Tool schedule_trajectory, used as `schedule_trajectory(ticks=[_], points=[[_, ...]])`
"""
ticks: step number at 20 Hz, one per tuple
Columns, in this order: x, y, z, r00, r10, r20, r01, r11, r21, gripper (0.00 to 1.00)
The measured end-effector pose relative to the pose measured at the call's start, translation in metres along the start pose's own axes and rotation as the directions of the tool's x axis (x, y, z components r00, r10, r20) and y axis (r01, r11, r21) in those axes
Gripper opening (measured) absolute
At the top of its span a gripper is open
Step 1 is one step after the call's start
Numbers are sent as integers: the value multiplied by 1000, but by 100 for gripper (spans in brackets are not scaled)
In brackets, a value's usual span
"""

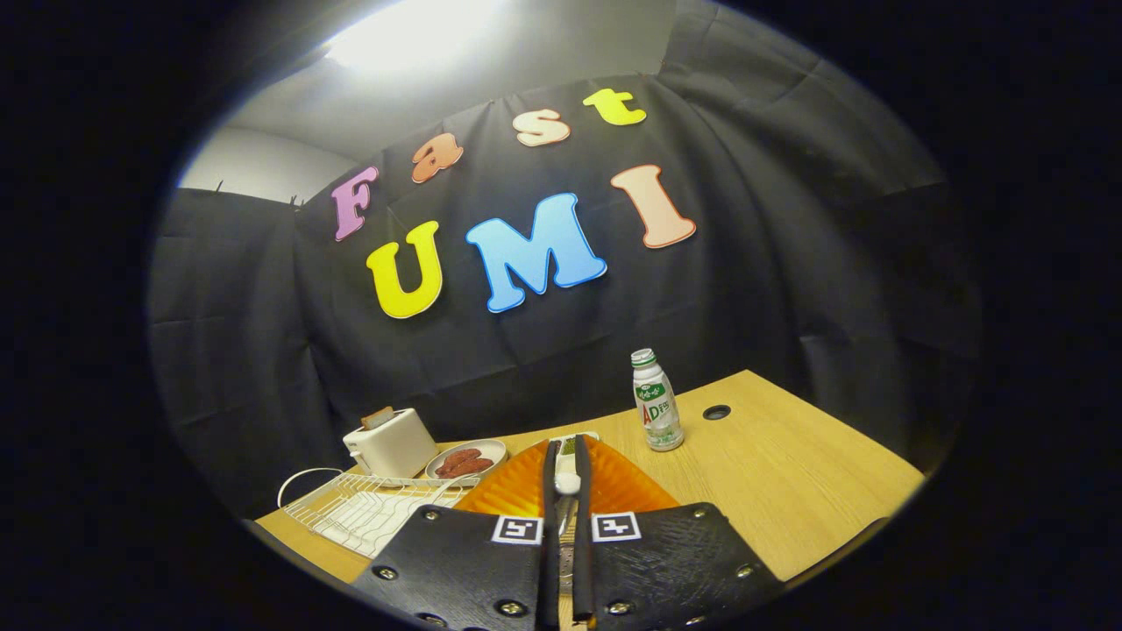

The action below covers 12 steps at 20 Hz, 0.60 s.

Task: Take the plate from the dish rack, then take the spoon from the basket and place it into the plate.

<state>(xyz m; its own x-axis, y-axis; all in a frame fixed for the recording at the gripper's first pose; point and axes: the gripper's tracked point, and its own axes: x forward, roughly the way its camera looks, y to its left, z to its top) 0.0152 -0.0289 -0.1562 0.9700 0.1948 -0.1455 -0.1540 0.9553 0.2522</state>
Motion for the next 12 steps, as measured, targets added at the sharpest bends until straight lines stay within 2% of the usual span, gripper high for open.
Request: schedule_trajectory(ticks=[5, 7, 12], points=[[-44, 44, 31, 995, 96, -39, -98, 994, -41, 6], [-64, 72, 19, 983, 161, -88, -162, 987, -7, 6], [-89, 112, -34, 946, 238, -221, -241, 970, 11, 6]])
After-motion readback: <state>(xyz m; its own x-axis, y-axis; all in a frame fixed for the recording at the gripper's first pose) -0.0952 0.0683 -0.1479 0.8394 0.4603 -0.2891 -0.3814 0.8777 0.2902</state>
